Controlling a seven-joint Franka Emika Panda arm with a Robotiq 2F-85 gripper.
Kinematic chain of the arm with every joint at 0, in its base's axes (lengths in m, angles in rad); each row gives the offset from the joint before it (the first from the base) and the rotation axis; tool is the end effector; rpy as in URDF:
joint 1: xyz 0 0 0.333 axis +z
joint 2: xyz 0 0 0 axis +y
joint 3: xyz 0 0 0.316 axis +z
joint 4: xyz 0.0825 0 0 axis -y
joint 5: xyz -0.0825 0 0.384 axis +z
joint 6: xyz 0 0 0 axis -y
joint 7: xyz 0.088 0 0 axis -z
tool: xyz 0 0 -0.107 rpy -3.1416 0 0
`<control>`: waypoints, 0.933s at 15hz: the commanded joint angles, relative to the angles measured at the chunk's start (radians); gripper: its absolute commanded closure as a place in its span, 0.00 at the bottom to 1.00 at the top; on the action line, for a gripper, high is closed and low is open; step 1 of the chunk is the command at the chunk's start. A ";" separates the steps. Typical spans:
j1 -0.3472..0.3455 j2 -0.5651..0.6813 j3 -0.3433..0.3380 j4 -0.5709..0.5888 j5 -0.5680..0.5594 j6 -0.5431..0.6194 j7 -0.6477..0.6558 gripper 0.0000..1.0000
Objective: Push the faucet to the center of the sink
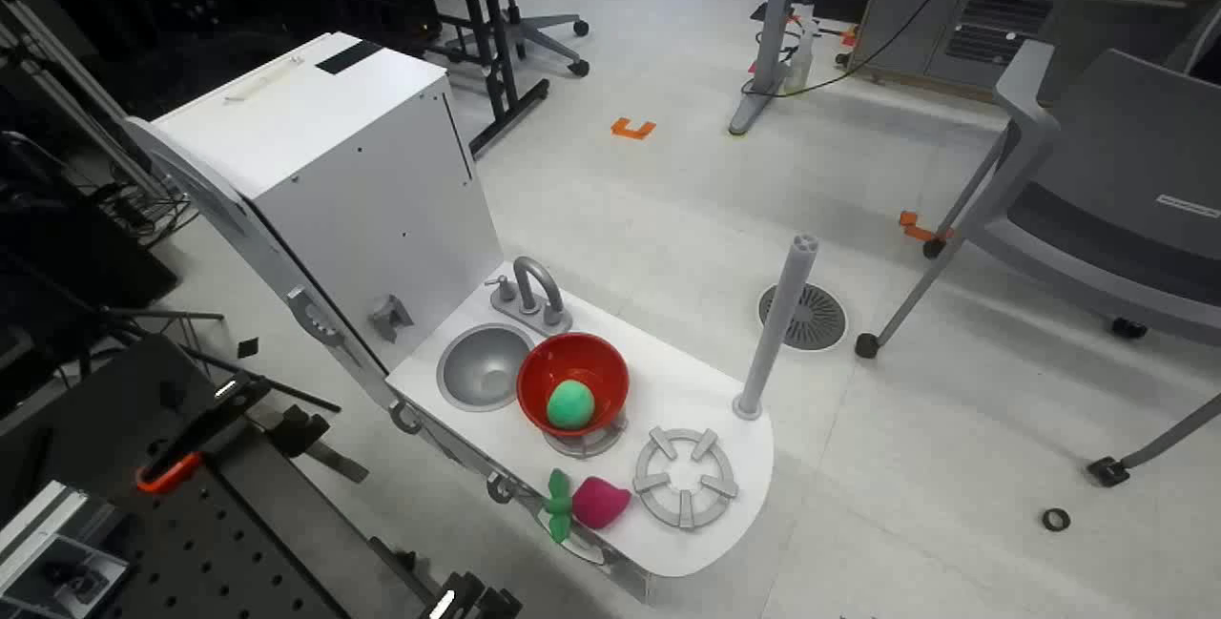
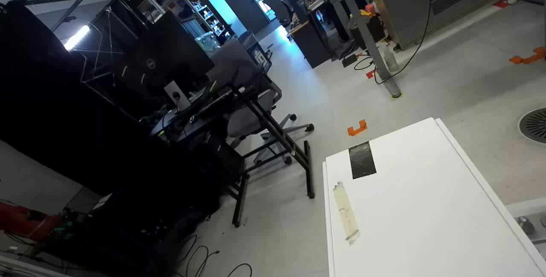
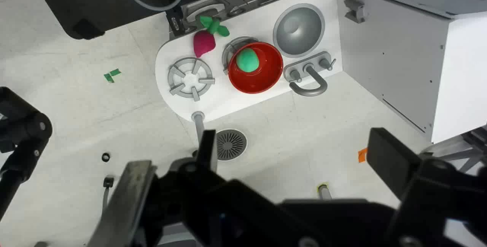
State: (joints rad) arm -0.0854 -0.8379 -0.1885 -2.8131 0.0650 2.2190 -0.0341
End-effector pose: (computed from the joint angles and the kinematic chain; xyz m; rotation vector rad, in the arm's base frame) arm 0.3081 -0.0803 0.4443 -2.9335 0.3359 -0.3786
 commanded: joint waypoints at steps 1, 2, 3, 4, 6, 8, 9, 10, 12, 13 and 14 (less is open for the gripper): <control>-0.012 0.004 0.012 -0.006 0.012 -0.006 -0.009 0.00; -0.012 0.006 0.012 -0.015 0.012 -0.006 -0.009 0.00; -0.010 0.037 0.022 0.006 0.007 -0.014 -0.001 0.00; -0.005 0.075 0.033 0.038 0.003 -0.028 0.006 0.00; -0.002 0.167 0.061 0.094 -0.006 -0.028 0.031 0.00; 0.001 0.298 0.110 0.165 -0.019 -0.015 0.079 0.00; -0.006 0.345 0.147 0.191 -0.044 -0.022 0.112 0.00; 0.001 0.400 0.167 0.225 -0.054 -0.042 0.128 0.00; 0.018 0.520 0.195 0.290 -0.061 -0.076 0.145 0.00; 0.010 0.582 0.227 0.319 -0.099 -0.083 0.194 0.00; 0.006 0.646 0.255 0.340 -0.144 -0.063 0.256 0.00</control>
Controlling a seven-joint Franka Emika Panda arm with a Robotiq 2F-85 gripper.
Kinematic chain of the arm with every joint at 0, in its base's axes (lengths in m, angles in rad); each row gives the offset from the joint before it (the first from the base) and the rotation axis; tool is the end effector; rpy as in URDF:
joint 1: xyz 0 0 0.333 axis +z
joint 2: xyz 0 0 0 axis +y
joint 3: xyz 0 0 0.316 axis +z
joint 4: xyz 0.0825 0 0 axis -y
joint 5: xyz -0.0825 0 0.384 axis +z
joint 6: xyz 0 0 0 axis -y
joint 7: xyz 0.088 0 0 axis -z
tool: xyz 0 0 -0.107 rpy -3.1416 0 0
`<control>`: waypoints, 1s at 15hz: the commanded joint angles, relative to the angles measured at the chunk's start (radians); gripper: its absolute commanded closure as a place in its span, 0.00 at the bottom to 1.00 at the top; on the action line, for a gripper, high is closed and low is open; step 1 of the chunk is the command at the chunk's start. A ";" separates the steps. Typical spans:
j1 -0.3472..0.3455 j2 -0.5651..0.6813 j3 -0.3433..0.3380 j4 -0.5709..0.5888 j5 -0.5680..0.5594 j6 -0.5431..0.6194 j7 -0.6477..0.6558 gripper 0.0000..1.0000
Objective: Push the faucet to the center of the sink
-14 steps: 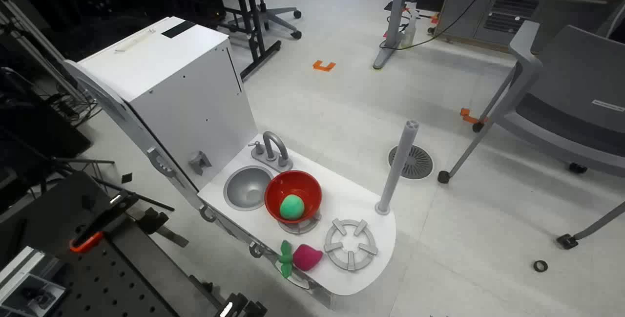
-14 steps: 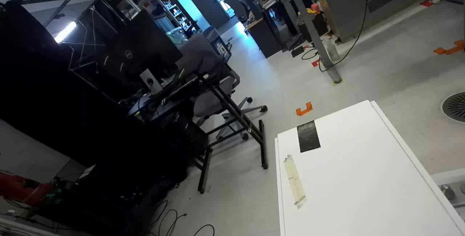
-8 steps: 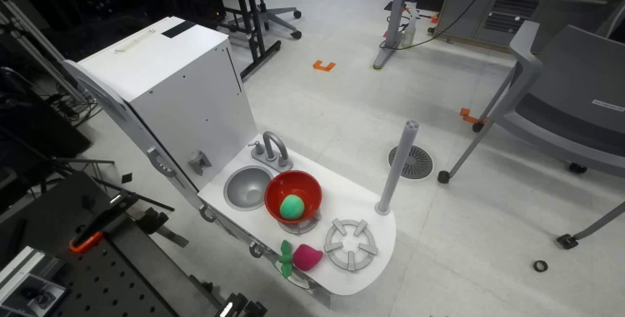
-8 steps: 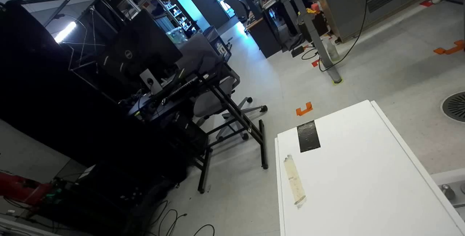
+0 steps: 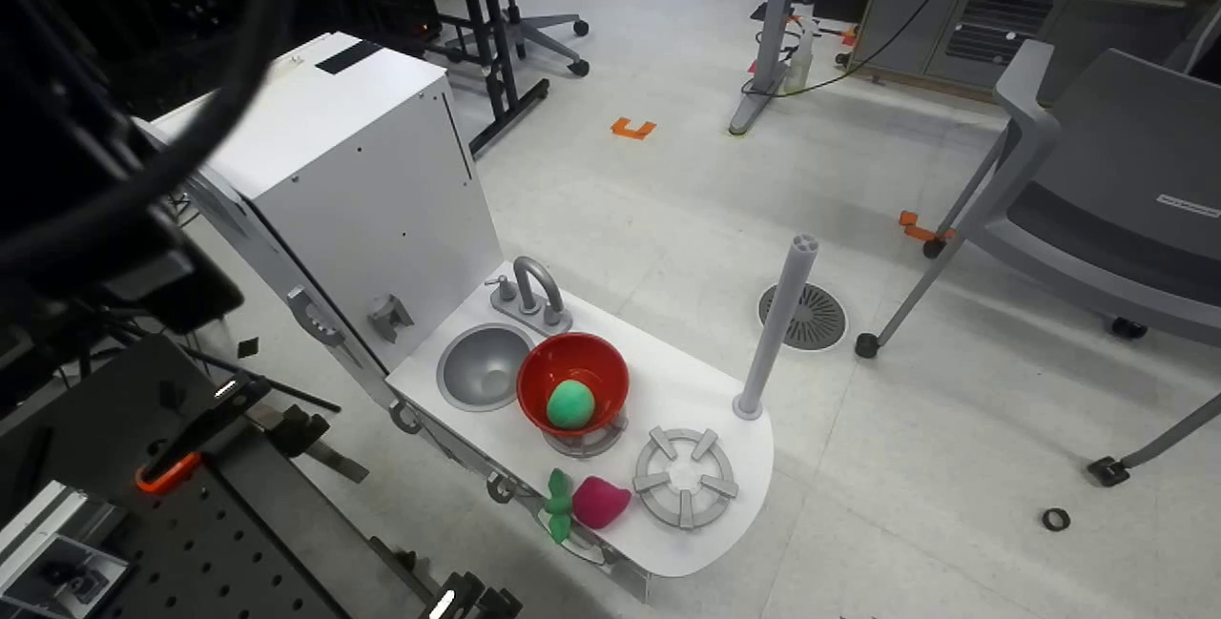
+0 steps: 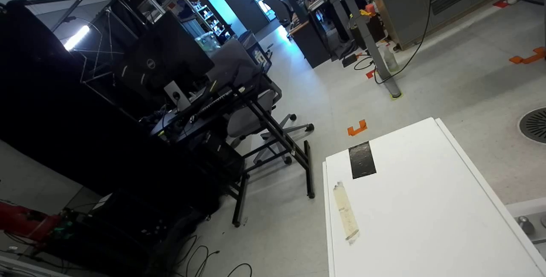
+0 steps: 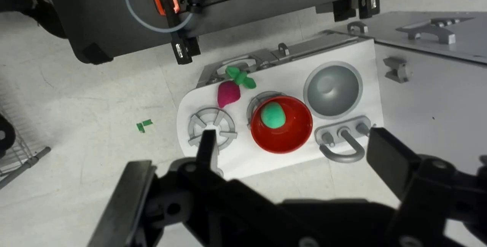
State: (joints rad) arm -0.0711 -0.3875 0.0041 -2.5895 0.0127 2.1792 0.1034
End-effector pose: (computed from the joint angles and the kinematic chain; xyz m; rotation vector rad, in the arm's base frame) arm 0.4003 -0.0264 0.3878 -3.1206 0.2786 0.0360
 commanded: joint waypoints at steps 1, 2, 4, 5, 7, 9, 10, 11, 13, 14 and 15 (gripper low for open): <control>-0.004 0.261 0.080 0.146 -0.135 -0.024 0.171 0.00; -0.001 0.325 0.097 0.168 -0.195 -0.009 0.239 0.00; 0.022 0.459 0.108 0.232 -0.318 -0.021 0.372 0.00; 0.042 0.525 0.101 0.264 -0.372 -0.039 0.430 0.00; 0.094 0.659 0.068 0.337 -0.470 -0.074 0.539 0.00; 0.152 0.796 0.030 0.422 -0.526 -0.132 0.600 0.00; 0.184 0.863 0.008 0.470 -0.558 -0.156 0.629 0.00; 0.210 0.930 -0.011 0.516 -0.579 -0.159 0.643 0.00; 0.258 1.067 -0.048 0.622 -0.615 -0.144 0.664 0.00; 0.274 1.133 -0.059 0.676 -0.630 -0.116 0.653 0.00; 0.290 1.195 -0.071 0.735 -0.637 -0.094 0.661 0.00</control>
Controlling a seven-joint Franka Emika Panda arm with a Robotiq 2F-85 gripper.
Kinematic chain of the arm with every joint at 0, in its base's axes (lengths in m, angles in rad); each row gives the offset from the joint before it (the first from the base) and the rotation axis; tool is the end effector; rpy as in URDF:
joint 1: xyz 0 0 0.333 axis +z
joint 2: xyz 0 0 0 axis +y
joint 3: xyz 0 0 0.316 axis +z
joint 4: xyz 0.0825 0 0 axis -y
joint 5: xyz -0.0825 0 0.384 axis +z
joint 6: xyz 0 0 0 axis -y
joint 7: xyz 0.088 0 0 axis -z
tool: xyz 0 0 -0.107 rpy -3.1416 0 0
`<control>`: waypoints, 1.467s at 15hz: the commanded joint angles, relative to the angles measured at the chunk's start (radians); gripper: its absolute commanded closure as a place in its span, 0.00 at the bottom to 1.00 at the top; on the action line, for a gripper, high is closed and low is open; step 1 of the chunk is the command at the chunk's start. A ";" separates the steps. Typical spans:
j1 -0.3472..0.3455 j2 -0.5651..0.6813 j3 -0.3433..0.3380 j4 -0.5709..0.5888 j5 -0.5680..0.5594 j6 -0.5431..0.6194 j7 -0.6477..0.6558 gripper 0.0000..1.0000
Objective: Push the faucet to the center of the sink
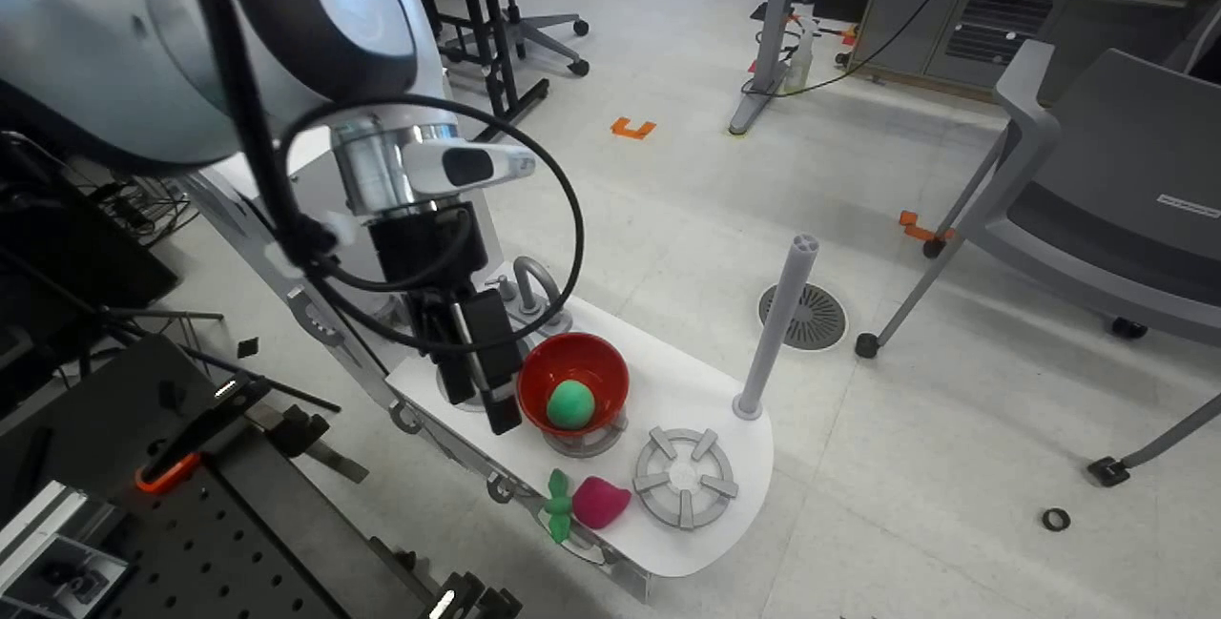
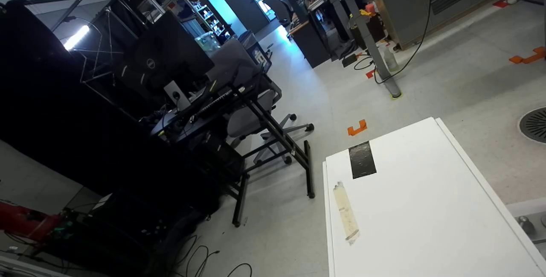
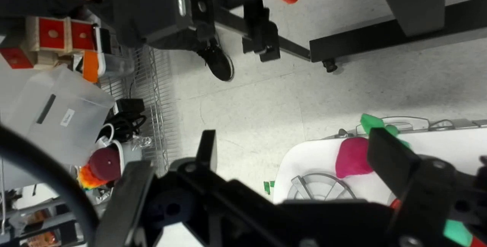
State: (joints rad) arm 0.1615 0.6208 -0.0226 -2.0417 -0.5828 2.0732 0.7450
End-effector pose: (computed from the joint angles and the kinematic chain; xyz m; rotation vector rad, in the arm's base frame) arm 0.5215 0.0435 0.1058 2.4722 -0.2032 -0.4326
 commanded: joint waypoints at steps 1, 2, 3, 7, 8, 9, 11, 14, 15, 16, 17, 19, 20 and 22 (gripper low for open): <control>0.075 0.248 -0.059 0.250 -0.050 0.035 0.029 0.00; 0.069 0.304 -0.054 0.312 -0.023 0.065 0.009 0.00; 0.080 0.357 -0.063 0.372 -0.019 0.098 0.010 0.00; 0.075 0.539 -0.052 0.613 0.051 0.249 -0.052 0.00; 0.082 0.576 -0.053 0.670 0.073 0.287 -0.072 0.00; 0.089 0.610 -0.055 0.724 0.096 0.316 -0.101 0.00; 0.089 0.639 -0.035 0.773 0.155 0.358 -0.201 0.00; 0.109 0.631 -0.019 0.729 0.200 0.451 -0.361 0.00; 0.113 0.631 -0.013 0.716 0.208 0.457 -0.413 0.00; 0.122 0.636 -0.015 0.711 0.210 0.466 -0.448 0.00; 0.134 0.650 -0.024 0.720 0.208 0.470 -0.473 0.00; 0.158 0.680 -0.049 0.741 0.190 0.484 -0.509 0.00; 0.172 0.699 -0.066 0.752 0.178 0.486 -0.524 0.00; 0.200 0.735 -0.108 0.776 0.156 0.516 -0.543 0.00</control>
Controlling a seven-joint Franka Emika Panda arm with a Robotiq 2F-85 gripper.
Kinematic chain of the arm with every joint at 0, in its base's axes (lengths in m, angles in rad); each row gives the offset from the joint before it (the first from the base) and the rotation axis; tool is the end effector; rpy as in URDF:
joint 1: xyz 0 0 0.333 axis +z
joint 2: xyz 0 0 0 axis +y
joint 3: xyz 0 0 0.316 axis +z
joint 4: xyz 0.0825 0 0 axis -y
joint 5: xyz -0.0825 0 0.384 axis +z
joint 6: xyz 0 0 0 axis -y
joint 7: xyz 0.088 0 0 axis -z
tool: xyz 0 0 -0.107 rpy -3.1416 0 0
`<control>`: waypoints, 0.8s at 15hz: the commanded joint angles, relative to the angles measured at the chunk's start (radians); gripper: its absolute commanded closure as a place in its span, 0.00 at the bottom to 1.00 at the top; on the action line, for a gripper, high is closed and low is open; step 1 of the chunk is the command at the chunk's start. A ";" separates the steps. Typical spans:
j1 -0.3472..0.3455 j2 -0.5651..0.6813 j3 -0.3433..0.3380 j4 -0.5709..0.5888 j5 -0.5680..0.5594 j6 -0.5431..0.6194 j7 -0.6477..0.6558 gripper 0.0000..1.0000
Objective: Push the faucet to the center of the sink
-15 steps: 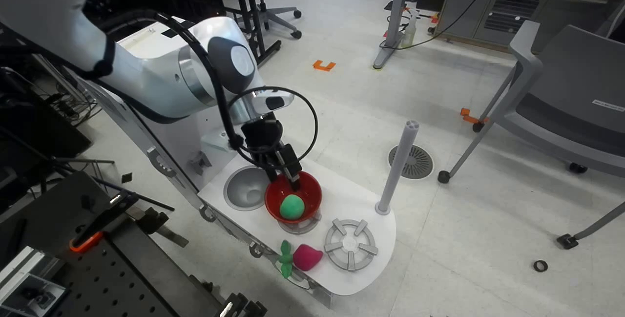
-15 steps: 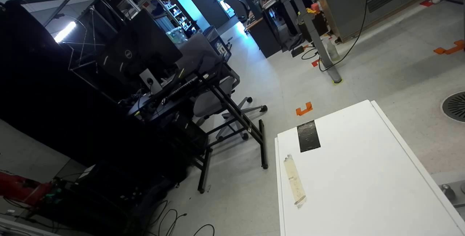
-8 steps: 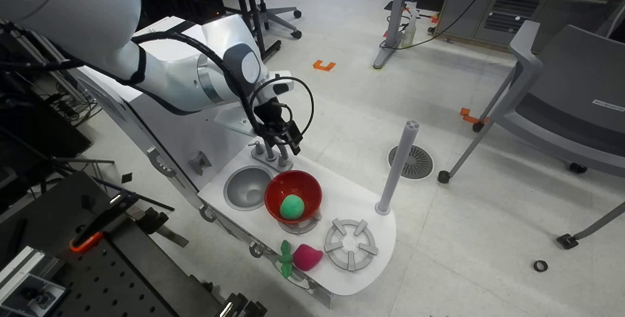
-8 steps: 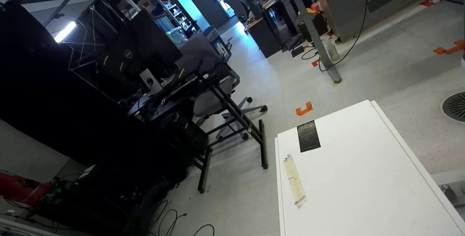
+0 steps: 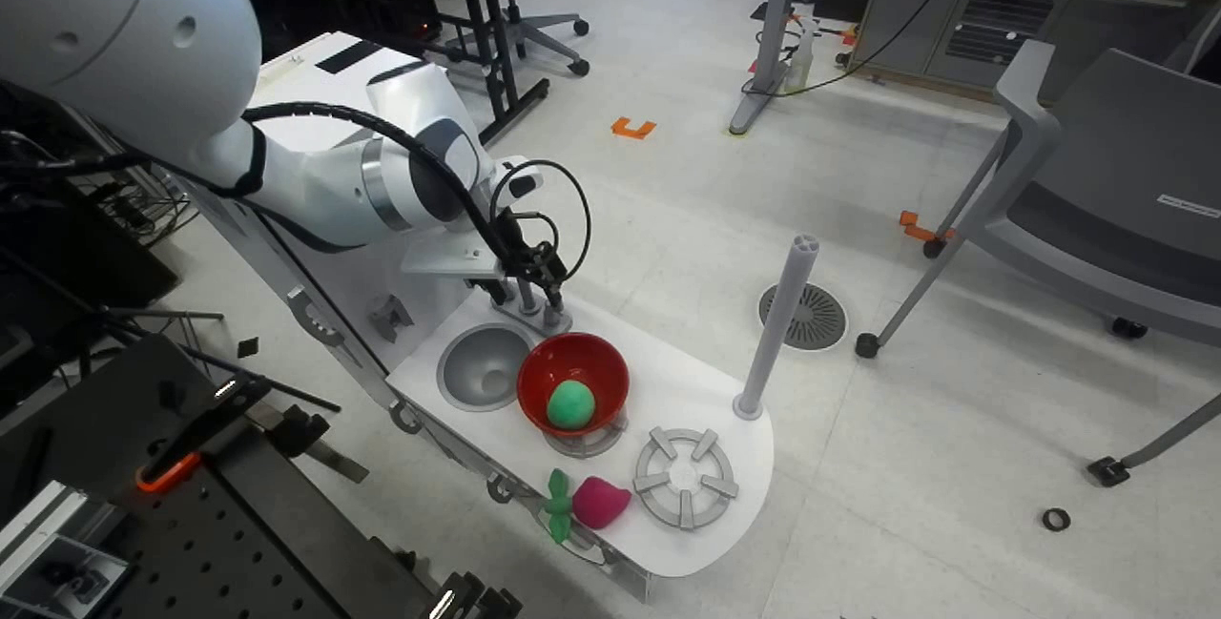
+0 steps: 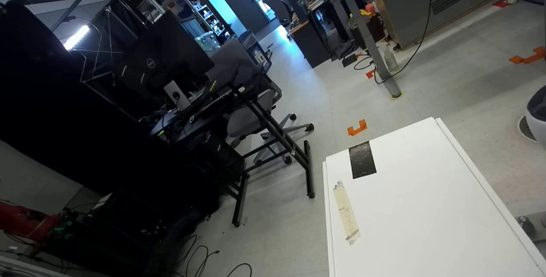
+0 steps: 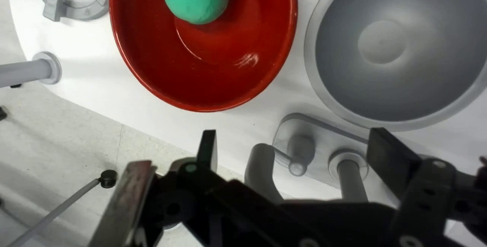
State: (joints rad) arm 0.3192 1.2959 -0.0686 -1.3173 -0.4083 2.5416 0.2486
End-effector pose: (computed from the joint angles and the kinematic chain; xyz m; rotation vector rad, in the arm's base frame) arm 0.6471 0.1782 -0.0632 2.7917 0.5622 -0.0021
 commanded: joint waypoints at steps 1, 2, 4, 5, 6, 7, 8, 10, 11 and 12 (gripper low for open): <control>0.055 0.078 -0.083 0.067 -0.026 0.062 -0.054 0.00; 0.067 0.097 -0.104 0.083 -0.031 0.077 -0.056 0.00; 0.087 0.137 -0.143 0.118 -0.044 0.099 -0.058 0.00; 0.095 0.152 -0.158 0.131 -0.048 0.111 -0.059 0.00; 0.104 0.164 -0.168 0.146 -0.054 0.121 -0.058 0.00; 0.101 0.164 -0.162 0.150 -0.075 0.128 -0.048 0.00; 0.105 0.169 -0.162 0.159 -0.080 0.138 -0.051 0.00; 0.111 0.168 -0.153 0.167 -0.100 0.173 -0.053 0.00; 0.111 0.162 -0.140 0.170 -0.101 0.177 -0.057 0.00; 0.114 0.156 -0.131 0.168 -0.102 0.183 -0.060 0.00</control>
State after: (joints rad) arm 0.4217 1.4457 -0.2090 -1.1784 -0.4992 2.6961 0.2047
